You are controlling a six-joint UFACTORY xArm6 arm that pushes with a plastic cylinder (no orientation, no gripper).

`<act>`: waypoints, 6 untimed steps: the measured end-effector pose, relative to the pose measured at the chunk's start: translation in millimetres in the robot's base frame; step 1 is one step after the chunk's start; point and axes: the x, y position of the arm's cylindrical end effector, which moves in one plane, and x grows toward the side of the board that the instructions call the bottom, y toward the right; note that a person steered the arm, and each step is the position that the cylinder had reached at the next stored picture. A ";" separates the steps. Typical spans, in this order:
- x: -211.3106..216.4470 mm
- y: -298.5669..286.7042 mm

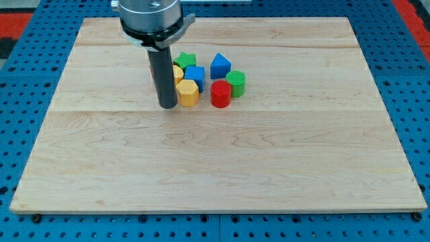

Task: Point at the red star

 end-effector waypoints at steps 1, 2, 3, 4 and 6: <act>-15.2 -57.7; -50.4 -99.3; -86.0 -101.3; -104.5 -90.6; -105.1 -78.4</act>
